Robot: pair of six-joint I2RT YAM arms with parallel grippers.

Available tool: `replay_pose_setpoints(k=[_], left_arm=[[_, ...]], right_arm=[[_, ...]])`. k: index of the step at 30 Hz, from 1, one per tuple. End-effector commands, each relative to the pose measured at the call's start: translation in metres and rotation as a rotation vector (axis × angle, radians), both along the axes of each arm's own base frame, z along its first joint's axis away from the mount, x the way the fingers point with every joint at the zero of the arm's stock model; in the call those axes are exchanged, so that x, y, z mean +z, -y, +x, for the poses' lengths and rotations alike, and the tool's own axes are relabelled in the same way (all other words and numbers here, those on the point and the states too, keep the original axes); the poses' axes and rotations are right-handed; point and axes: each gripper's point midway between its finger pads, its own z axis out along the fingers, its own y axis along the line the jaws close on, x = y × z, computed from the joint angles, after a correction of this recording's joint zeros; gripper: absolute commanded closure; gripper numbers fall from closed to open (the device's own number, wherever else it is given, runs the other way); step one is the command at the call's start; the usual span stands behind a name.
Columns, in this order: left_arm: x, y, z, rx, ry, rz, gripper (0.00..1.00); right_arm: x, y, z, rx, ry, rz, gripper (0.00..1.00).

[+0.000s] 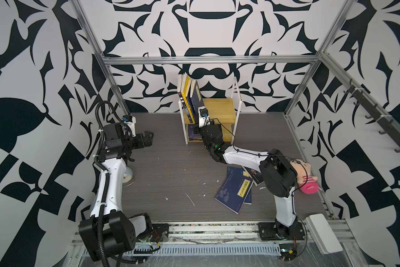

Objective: Stacking books/files
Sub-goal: Place the book on the bookshelf.

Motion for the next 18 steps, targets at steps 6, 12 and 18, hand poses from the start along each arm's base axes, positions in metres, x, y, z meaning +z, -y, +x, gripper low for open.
replay_pose_setpoints(k=[6,12,18], left_arm=[[-0.001,0.0,-0.002,-0.001,0.004,-0.026,0.0],[-0.002,0.0,-0.001,-0.002,0.004,-0.029,0.0],[0.001,0.001,-0.002,-0.006,0.013,-0.027,0.0]], right_arm=[[0.039,0.017,-0.054,0.112,0.026,-0.014,0.62],[0.033,0.047,-0.05,0.077,-0.07,-0.104,0.73],[0.021,0.097,0.023,-0.061,-0.203,-0.069,0.98]])
